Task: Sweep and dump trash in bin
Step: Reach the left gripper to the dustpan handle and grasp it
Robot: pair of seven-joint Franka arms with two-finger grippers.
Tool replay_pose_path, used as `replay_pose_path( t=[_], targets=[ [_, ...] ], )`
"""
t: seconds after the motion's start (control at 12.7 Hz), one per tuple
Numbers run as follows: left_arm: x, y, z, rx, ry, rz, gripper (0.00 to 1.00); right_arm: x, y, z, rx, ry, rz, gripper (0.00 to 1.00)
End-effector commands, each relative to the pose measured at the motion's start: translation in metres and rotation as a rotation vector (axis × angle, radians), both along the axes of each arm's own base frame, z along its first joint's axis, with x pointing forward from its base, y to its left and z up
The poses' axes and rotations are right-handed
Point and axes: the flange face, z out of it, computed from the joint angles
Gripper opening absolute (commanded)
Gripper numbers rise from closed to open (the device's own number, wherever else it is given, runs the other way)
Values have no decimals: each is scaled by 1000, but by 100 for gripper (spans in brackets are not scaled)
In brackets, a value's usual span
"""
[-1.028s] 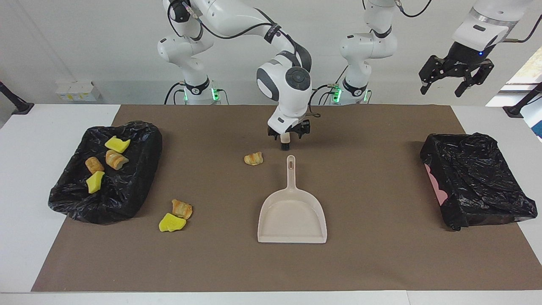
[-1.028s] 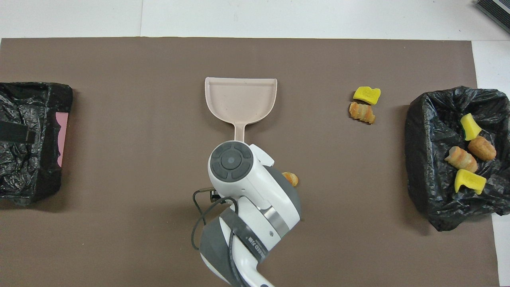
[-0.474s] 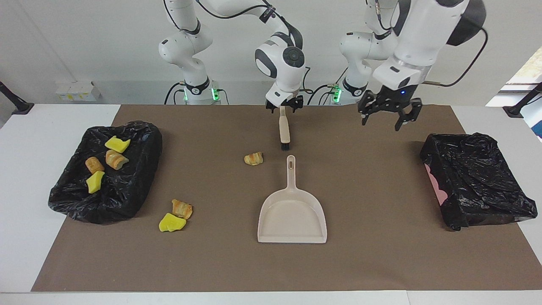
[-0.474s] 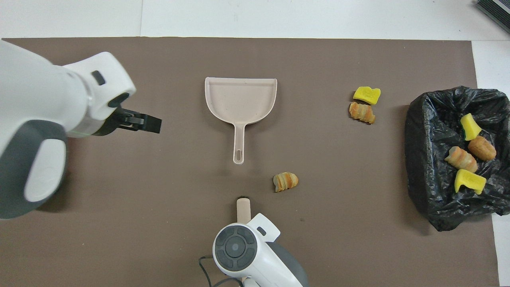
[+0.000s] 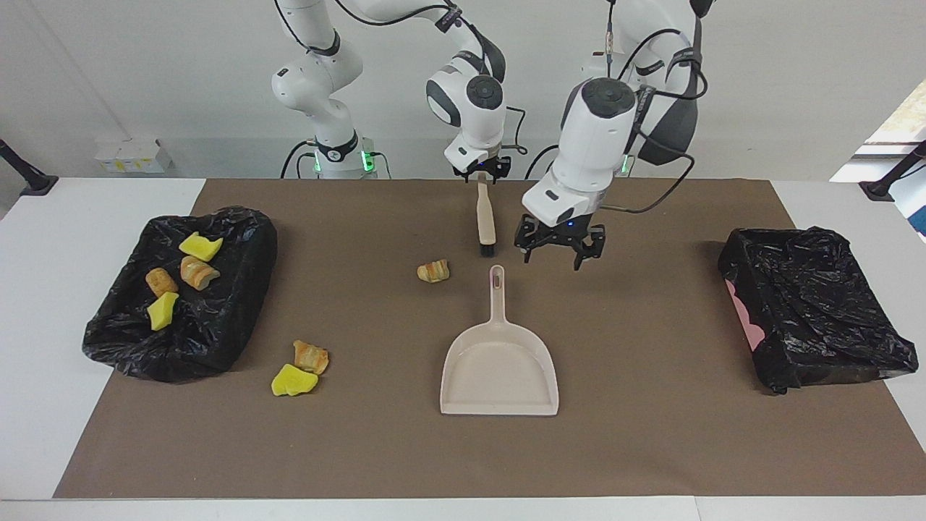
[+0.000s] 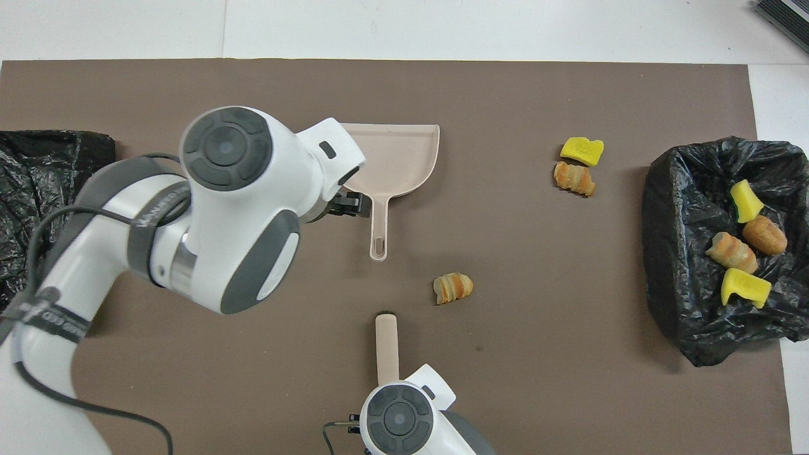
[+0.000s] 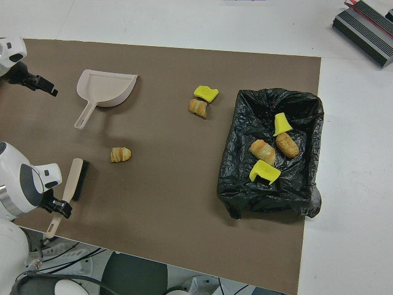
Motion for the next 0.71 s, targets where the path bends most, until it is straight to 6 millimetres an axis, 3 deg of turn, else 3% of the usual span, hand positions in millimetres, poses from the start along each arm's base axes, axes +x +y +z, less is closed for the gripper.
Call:
replay_pose_path(
  t=[0.0, 0.08, 0.16, 0.32, 0.4, 0.63],
  targets=[
    [-2, -32, -33, 4, -32, 27, 100, -4, -4, -2, 20, -2, -36, 66],
    [0, -39, -47, -7, -45, 43, 100, -3, -5, -3, 29, 7, -37, 64],
    [3, -42, -61, -6, -42, 47, 100, -2, -4, -3, 34, 13, -45, 53],
    [-1, -44, -81, 11, -19, 43, 100, -1, -5, -4, 33, 14, -48, 2],
    [-9, -59, -102, 22, -3, 18, 100, 2, -4, -4, 32, 16, -52, 0],
    [-8, -61, -110, 31, -4, 26, 100, 11, -1, -1, 30, 27, -60, 0]
  ],
)
